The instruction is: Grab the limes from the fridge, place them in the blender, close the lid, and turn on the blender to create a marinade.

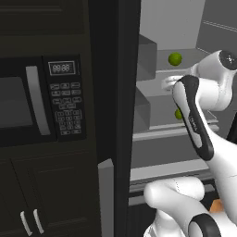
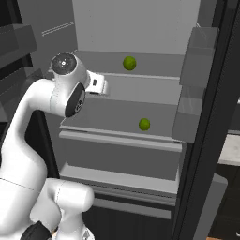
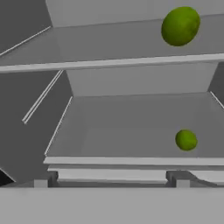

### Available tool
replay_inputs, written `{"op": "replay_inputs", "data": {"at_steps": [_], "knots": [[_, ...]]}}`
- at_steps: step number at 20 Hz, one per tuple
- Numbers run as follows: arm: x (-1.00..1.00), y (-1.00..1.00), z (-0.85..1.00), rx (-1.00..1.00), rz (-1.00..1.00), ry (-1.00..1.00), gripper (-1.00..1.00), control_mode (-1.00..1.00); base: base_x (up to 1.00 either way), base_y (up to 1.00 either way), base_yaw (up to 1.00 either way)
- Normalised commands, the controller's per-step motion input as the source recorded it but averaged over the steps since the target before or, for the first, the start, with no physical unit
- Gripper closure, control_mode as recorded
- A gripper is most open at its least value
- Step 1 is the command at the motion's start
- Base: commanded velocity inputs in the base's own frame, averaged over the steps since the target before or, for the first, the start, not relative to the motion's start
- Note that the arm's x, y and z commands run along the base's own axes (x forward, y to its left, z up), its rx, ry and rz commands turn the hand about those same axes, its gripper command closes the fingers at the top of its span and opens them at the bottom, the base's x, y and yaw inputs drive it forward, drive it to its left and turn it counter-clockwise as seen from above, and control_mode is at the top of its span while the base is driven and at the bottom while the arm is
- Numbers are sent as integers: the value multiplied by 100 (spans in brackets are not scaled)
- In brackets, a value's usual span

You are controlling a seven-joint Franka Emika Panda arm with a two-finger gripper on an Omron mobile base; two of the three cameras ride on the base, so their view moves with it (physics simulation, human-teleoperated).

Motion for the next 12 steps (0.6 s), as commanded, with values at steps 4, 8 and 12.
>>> {"op": "replay_inputs", "data": {"at_steps": [4,8,12], "knots": [[0,-39,56,0,-3,-31,-100,-100,0,0,0],[1,-37,51,-1,-7,-18,-100,-100,0,0,0],[17,-21,36,-3,-10,-7,-100,-100,0,0,0]]}}
